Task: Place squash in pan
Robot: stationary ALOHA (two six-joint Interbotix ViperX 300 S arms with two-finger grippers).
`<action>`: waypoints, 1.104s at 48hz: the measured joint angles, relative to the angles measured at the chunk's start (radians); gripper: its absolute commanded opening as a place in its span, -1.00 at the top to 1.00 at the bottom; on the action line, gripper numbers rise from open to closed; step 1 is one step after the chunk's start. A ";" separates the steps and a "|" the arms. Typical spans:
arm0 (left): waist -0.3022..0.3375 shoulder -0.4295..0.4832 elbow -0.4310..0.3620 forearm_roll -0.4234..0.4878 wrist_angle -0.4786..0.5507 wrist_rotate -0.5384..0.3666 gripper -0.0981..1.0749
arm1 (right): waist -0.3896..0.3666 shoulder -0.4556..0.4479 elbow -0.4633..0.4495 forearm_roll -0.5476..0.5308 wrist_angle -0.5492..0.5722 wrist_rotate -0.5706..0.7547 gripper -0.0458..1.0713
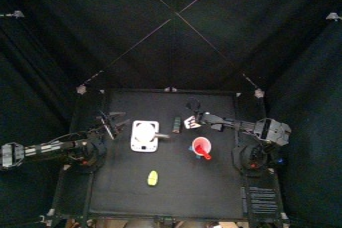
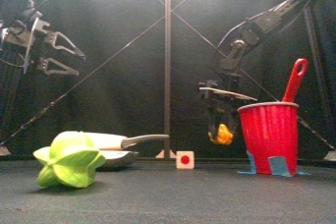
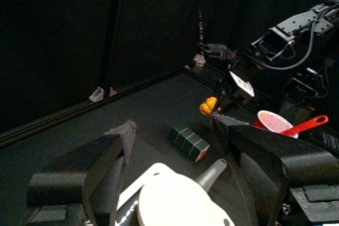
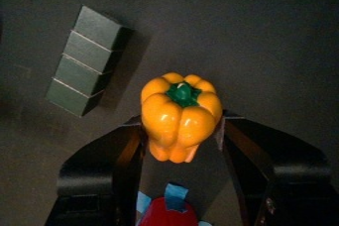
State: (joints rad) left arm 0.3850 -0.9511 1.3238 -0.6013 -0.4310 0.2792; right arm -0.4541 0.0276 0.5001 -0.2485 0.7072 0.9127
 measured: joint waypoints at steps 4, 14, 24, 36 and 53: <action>0.000 0.000 0.002 0.002 0.000 0.000 -0.81 | 0.000 0.000 -0.005 0.000 -0.011 0.002 -0.48; 0.000 0.002 0.002 0.000 0.000 -0.002 -0.81 | 0.011 0.002 -0.037 0.000 -0.058 -0.002 -0.48; 0.000 0.000 0.002 0.000 0.000 -0.002 -0.81 | 0.064 0.029 -0.107 0.000 -0.183 -0.002 -0.48; 0.000 0.000 0.002 0.000 0.000 0.000 -0.81 | 0.147 0.114 -0.222 -0.002 -0.291 -0.003 -0.47; 0.000 0.000 0.003 0.000 0.000 0.000 -0.81 | 0.186 0.279 -0.416 -0.031 -0.298 -0.003 -0.47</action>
State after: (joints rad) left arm 0.3850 -0.9511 1.3269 -0.6013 -0.4310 0.2792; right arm -0.2684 0.3068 0.0844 -0.2792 0.4096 0.9097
